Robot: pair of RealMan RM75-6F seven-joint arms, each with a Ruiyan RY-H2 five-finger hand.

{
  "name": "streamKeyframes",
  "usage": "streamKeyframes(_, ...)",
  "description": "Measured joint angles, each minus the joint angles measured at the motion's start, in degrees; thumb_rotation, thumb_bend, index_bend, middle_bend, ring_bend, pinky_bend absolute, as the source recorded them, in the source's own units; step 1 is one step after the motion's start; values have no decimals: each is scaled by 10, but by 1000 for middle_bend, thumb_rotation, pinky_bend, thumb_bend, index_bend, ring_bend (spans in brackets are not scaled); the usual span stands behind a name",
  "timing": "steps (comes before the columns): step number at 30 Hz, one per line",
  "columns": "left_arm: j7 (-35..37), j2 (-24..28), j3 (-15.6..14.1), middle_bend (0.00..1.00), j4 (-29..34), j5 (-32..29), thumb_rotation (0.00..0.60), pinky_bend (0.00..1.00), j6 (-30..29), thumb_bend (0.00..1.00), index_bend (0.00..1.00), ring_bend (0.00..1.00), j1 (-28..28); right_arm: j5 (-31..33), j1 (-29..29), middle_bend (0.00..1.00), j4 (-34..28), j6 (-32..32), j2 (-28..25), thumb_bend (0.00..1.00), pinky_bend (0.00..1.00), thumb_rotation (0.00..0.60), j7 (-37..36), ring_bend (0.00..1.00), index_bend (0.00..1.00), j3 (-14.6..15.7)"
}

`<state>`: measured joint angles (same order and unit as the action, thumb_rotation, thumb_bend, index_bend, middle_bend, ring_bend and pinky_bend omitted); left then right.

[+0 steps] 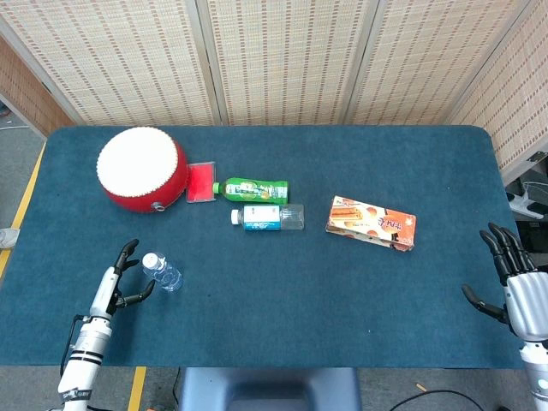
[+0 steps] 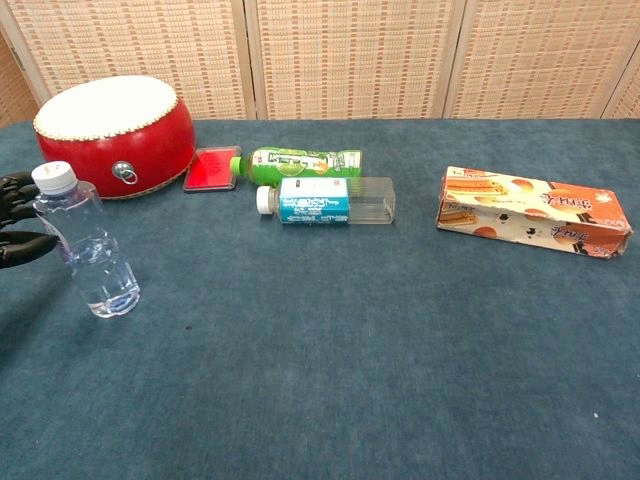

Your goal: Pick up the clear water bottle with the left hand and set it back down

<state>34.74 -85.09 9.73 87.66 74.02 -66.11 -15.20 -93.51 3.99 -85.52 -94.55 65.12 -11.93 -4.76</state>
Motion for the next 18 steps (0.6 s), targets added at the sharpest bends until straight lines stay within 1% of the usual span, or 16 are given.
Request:
streamKeyframes(6, 14, -11, -1, 0, -4, 6, 600, 141, 2, 329, 0, 0, -3, 2, 1, 0, -2, 2, -2, 168, 204, 600, -1, 0, 0, 0)
streamKeyframes(13, 58, 4, -7, 0, 12, 24, 600, 136, 10, 325, 0, 0, -4, 5, 2, 0, -3, 5, -2, 168, 204, 600, -3, 0, 0, -1)
streamKeyframes(18, 83, 6, -9, 0, 15, 34, 600, 130, 13, 324, 0, 0, -7, 6, 3, 0, -4, 9, -3, 168, 204, 600, -1, 0, 0, 0)
